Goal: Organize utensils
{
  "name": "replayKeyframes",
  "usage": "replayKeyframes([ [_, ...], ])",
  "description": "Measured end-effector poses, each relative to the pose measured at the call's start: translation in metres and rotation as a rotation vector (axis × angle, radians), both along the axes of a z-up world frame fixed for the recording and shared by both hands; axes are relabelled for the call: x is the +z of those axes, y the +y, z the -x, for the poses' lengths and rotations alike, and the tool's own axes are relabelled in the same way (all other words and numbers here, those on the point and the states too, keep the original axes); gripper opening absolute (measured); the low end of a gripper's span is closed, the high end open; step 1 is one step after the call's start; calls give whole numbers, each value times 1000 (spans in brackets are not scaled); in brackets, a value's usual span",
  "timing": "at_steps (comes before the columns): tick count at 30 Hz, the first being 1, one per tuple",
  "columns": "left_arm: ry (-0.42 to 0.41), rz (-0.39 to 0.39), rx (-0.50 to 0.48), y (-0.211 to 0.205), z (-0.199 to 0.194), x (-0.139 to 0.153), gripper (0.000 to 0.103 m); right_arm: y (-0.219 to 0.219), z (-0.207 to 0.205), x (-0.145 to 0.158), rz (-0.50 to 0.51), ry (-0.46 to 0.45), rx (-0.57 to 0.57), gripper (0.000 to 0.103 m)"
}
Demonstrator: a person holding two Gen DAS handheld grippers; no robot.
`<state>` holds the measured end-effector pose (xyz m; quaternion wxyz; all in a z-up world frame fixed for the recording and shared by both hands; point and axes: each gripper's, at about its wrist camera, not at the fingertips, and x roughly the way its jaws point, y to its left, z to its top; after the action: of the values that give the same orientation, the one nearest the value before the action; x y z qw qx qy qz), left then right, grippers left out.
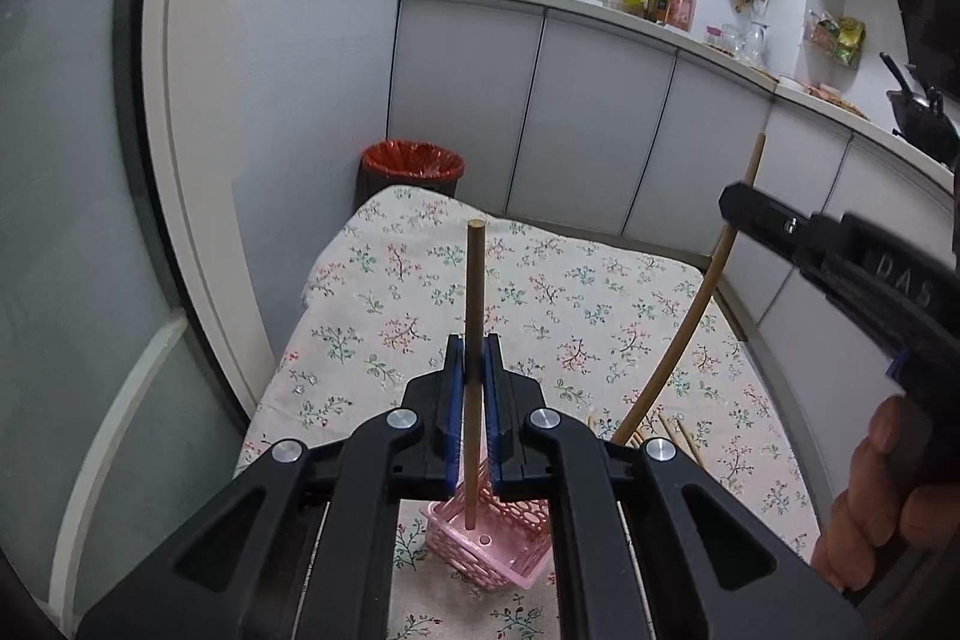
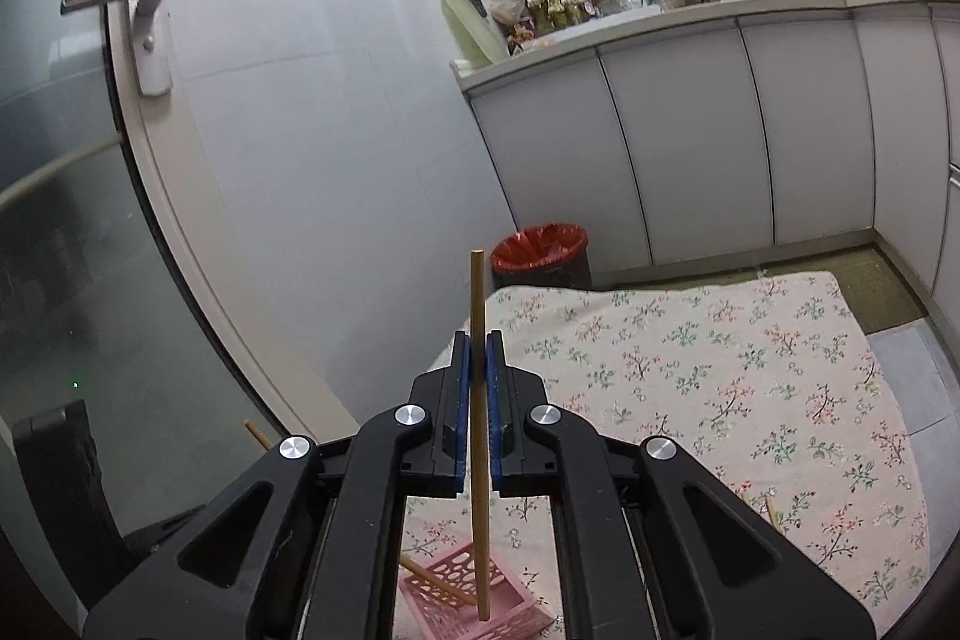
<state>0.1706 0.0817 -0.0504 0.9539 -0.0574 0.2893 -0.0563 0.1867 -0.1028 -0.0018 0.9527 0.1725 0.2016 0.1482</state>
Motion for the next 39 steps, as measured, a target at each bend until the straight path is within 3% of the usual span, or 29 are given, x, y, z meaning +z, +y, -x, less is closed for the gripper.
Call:
replayKeyframes([
  [5, 30, 42, -6, 4, -8, -8, 7, 8, -10, -20, 18, 69, 41, 5],
  [7, 22, 34, -14, 1, -9, -9, 7, 11, -10, -26, 21, 91, 61, 10],
  [9, 17, 17, -6, -2, -9, -9, 9, 11, -8, -27, 28, 94, 64, 25],
  [13, -9, 0, 0, -5, 0, -3, 49, -1, 0, -21, 38, 94, 59, 32],
  [19, 6, -31, 9, -4, 13, 5, 69, -44, 16, -10, 29, 137, 25, 46],
  [21, 29, -31, 16, -5, 17, 5, 74, -61, 24, -11, 40, 165, 5, 56],
  [25, 88, -40, -11, -18, 26, 3, 84, -97, 39, -29, 79, 264, -60, 71],
  [30, 187, -65, -154, -59, 39, -12, 89, -135, 50, -57, 114, 391, -129, 88],
  [35, 300, -110, -281, -103, 49, -40, 89, -160, 60, -88, 132, 522, -164, 90],
  [39, 454, -99, -365, -127, 53, -75, 89, -168, 64, -108, 131, 597, -152, 90],
])
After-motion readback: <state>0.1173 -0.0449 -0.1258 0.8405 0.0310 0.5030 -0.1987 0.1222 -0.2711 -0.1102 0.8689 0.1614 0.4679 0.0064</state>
